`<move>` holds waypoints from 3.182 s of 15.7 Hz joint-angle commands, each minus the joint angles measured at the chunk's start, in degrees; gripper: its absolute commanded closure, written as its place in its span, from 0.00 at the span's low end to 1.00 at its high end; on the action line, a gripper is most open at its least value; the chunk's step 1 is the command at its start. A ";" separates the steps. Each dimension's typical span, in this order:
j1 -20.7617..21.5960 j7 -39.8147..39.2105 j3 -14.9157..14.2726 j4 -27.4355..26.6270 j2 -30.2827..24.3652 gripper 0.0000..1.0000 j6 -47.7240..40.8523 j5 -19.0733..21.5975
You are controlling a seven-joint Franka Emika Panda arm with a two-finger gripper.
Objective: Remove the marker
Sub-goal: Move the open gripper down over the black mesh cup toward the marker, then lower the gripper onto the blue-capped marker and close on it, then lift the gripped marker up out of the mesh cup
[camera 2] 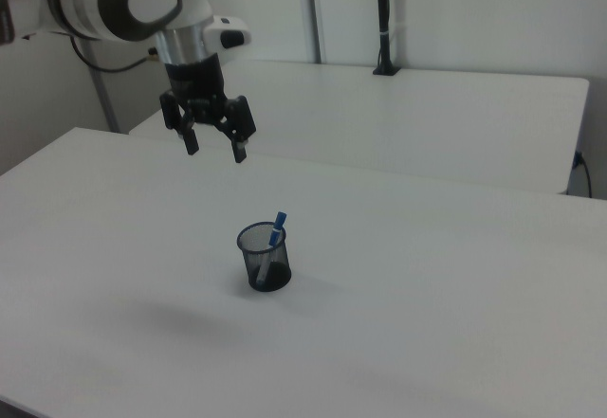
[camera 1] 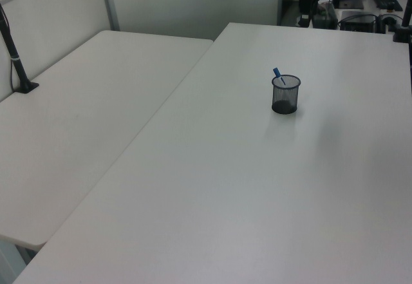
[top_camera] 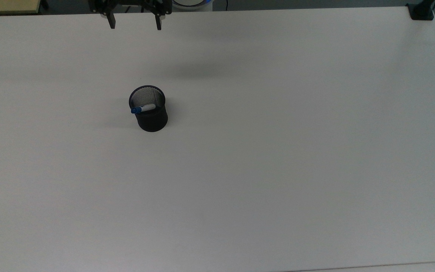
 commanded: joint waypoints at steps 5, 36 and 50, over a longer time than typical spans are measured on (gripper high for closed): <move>4.45 -5.26 -0.38 -0.97 7.31 0.00 8.93 -1.34; -0.55 14.61 -0.99 -10.55 12.60 1.00 32.58 -4.50; 1.02 11.01 0.41 1.32 3.89 1.00 9.03 -2.40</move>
